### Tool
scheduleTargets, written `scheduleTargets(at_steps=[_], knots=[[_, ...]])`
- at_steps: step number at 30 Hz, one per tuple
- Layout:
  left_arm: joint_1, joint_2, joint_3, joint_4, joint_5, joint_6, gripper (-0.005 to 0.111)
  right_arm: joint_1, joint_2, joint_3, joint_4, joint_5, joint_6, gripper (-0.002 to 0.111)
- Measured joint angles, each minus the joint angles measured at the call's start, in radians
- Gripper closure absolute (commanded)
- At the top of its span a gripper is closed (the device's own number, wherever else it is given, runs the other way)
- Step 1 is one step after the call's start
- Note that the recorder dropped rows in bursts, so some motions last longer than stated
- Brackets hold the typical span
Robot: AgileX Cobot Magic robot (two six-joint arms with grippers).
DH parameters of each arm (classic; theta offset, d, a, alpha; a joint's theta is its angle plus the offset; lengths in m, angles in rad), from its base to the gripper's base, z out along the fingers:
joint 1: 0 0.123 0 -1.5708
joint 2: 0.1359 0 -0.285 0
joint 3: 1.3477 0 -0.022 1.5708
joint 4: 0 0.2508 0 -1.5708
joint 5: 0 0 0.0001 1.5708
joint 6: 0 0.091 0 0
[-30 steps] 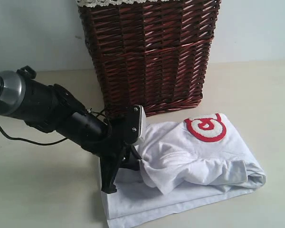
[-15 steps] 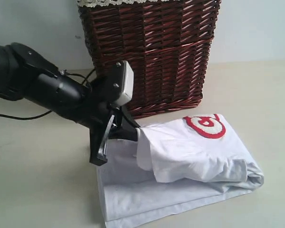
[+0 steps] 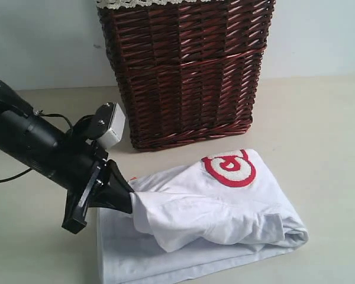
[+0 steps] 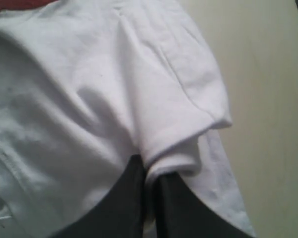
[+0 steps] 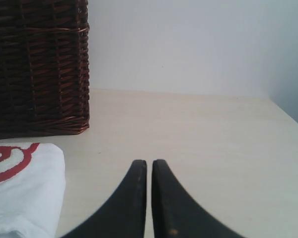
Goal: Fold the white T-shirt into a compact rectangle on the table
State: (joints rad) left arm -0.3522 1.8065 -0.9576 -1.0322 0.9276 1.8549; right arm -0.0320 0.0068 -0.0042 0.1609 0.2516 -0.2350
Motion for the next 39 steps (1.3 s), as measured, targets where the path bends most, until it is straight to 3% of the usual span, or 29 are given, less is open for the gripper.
scheduleTargets(at_steps=[10,15,20,25,28,34,36,39], knots=[[0.006,-0.042,0.0,0.014,0.027,0.096,0.107,0.0,0.0,0.0,0.0,0.0,0.0,0.102],[0.121,-0.14,-0.027,-0.171,0.037,0.096,0.107,0.0,0.0,0.0,0.0,0.0,0.0,0.102],[0.149,-0.104,0.099,-0.008,0.042,0.105,0.107,0.0,0.0,0.0,0.0,0.0,0.0,0.102],[0.149,-0.099,0.185,0.016,0.034,0.177,0.106,0.0,0.0,0.0,0.0,0.0,0.0,0.102],[0.149,-0.099,0.204,0.026,-0.036,0.181,0.093,0.0,0.0,0.0,0.0,0.0,0.0,0.102],[0.149,-0.099,0.211,0.046,-0.084,0.181,0.049,0.0,0.0,0.0,0.0,0.0,0.0,0.102],[0.149,-0.107,0.211,0.053,-0.066,0.166,0.043,0.0,0.0,0.0,0.0,0.0,0.0,0.102],[0.15,-0.161,0.198,0.06,-0.014,0.104,0.044,0.0,0.0,0.0,0.0,0.0,0.0,0.102]])
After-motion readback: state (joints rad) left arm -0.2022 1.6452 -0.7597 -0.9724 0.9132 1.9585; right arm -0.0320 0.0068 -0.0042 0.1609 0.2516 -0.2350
